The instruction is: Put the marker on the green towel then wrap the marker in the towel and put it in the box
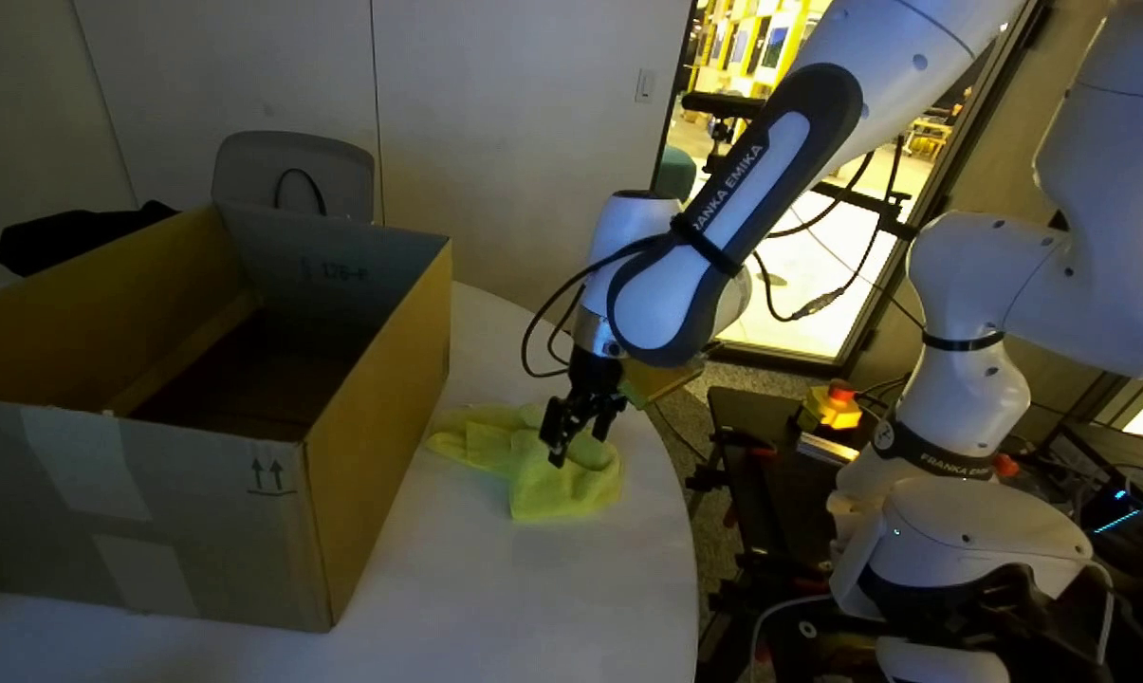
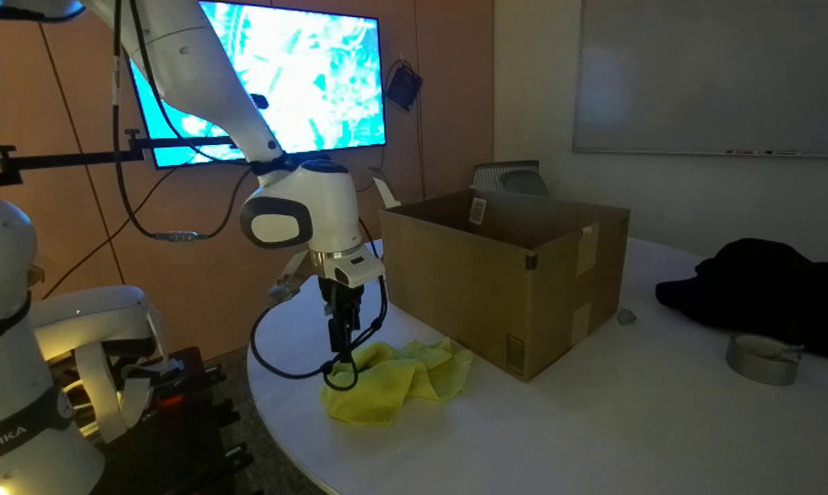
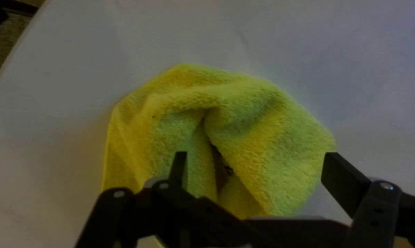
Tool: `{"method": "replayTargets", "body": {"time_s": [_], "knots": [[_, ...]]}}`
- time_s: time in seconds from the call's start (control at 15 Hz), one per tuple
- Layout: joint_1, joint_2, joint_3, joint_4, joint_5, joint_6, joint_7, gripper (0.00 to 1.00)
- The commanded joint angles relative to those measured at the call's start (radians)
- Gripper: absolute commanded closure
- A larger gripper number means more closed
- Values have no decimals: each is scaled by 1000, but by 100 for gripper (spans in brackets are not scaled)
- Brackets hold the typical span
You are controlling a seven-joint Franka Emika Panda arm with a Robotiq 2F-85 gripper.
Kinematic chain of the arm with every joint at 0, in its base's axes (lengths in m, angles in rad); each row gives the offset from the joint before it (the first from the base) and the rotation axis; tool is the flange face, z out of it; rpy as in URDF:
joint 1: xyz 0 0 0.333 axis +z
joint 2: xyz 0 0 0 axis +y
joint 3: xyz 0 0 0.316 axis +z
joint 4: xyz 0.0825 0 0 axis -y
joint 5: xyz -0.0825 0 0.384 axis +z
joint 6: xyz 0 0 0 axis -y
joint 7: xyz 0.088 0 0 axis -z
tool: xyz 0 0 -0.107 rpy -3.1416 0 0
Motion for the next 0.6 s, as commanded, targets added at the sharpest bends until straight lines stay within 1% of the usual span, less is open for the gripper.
{"method": "replayTargets", "body": {"time_s": [0.0, 0.07, 0.13, 0.2, 0.33, 0.4, 0.53], "knots": [[44, 83, -64, 64, -159, -64, 88, 0], [47, 94, -70, 76, -185, -66, 100, 0], [-121, 65, 74, 78, -333, -30, 201, 0], [-142, 69, 90, 93, -378, -23, 224, 0], [-219, 73, 153, 123, -482, -18, 301, 0], [-256, 80, 183, 139, -523, -21, 324, 0], [-311, 106, 219, 172, -588, -31, 360, 0]]}}
